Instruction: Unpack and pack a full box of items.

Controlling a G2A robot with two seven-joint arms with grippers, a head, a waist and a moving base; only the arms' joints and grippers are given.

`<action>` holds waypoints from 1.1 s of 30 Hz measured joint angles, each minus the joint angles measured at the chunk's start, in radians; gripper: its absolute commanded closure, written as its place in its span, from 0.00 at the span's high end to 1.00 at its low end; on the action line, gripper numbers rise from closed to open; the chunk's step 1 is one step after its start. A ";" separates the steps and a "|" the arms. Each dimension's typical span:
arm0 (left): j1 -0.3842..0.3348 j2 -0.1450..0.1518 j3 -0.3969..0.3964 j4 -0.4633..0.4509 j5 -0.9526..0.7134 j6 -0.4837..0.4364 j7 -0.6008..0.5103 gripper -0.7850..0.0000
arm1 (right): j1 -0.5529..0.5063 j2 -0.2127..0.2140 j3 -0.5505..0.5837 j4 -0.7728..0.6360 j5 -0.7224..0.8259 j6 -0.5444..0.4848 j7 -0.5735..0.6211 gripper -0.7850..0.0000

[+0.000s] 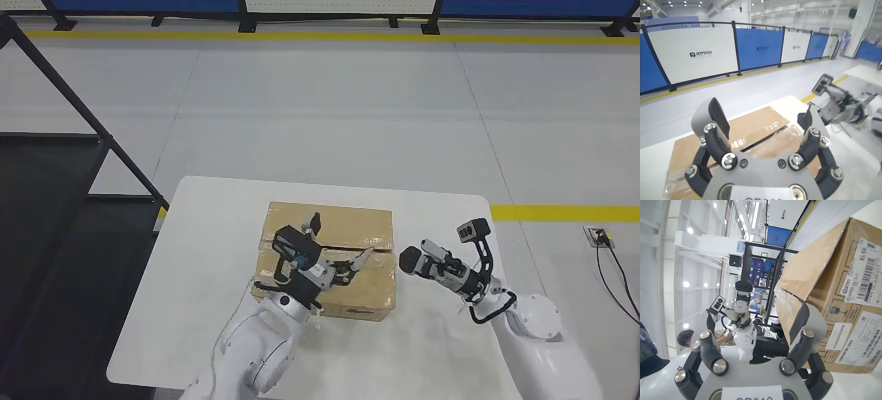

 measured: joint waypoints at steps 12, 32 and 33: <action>0.219 0.054 -0.583 -0.146 -0.741 -0.226 -0.231 1.00 | -0.061 0.019 0.051 -0.160 -0.365 -0.034 -0.135 1.00; 0.238 0.085 -0.682 0.051 -0.902 -0.316 -0.468 1.00 | -0.090 0.022 -0.041 -0.425 -0.801 -0.012 -0.263 1.00; 0.233 0.086 -0.676 0.059 -0.902 -0.316 -0.470 1.00 | -0.090 0.022 -0.040 -0.425 -0.798 -0.019 -0.260 1.00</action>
